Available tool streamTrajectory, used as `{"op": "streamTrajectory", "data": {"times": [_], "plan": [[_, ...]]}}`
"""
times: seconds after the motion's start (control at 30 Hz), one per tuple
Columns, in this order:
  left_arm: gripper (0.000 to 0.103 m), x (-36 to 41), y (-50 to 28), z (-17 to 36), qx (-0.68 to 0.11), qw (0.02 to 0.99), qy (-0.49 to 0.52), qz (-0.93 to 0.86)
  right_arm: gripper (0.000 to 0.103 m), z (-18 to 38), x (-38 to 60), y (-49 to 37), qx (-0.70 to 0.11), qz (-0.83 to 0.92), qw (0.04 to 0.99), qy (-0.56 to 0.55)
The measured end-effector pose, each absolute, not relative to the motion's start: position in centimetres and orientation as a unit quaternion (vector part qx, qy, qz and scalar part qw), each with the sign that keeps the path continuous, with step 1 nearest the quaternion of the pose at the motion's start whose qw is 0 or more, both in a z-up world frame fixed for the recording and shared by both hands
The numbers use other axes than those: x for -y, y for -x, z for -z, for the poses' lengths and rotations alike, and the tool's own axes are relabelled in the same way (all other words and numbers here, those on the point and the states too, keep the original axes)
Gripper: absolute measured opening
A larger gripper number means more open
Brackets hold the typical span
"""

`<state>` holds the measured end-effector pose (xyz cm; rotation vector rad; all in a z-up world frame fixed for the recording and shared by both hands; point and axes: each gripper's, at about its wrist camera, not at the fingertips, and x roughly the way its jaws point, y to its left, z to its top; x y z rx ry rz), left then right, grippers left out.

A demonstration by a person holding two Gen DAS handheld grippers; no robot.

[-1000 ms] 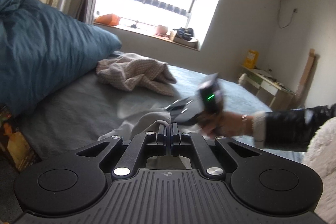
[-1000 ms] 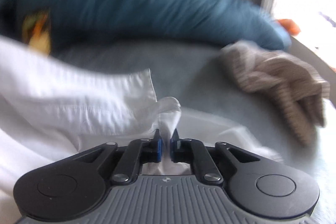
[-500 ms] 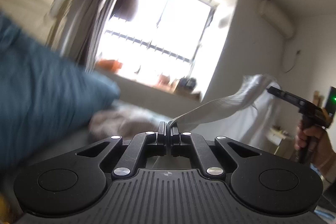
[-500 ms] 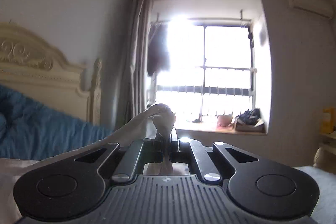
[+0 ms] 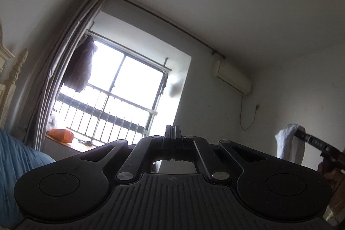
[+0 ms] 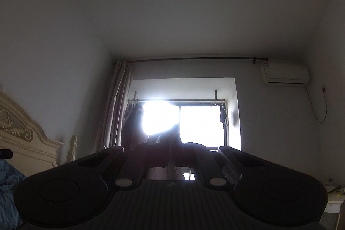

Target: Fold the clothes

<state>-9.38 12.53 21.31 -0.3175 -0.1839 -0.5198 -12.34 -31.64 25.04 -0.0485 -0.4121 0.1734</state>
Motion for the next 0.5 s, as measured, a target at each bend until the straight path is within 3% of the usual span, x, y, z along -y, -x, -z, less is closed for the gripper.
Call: {"op": "streamTrajectory", "data": {"times": [0.07, 0.13, 0.17, 0.2, 0.37, 0.5], "plan": [[0.001, -11.1, 8.3, -19.2, 0.047, 0.950, 0.141, 0.273, 0.003, -24.3, 31.6, 11.9, 0.190, -0.079, 0.978, 0.039], [0.016, -9.3, 6.6, -15.7, -0.017, 0.949, 0.120, 0.292, 0.003, -22.9, 31.6, 10.6, 0.163, -0.068, 0.983, 0.050], [0.034, -8.4, 5.7, -13.8, -0.050, 0.946, 0.109, 0.302, 0.003, -22.1, 31.8, 10.0, 0.148, -0.062, 0.986, 0.052], [0.042, -7.3, 4.9, -11.6, -0.085, 0.942, 0.097, 0.310, 0.003, -21.3, 32.2, 9.4, 0.132, -0.055, 0.988, 0.051], [0.045, -0.8, 2.9, -0.9, -0.215, 0.904, 0.002, 0.369, 0.003, -17.2, 34.9, 8.4, 0.065, -0.006, 0.997, 0.045], [0.050, 4.2, 3.2, 4.3, -0.275, 0.851, -0.040, 0.446, 0.003, -14.4, 36.7, 10.0, 0.029, 0.036, 0.998, 0.044]]}}
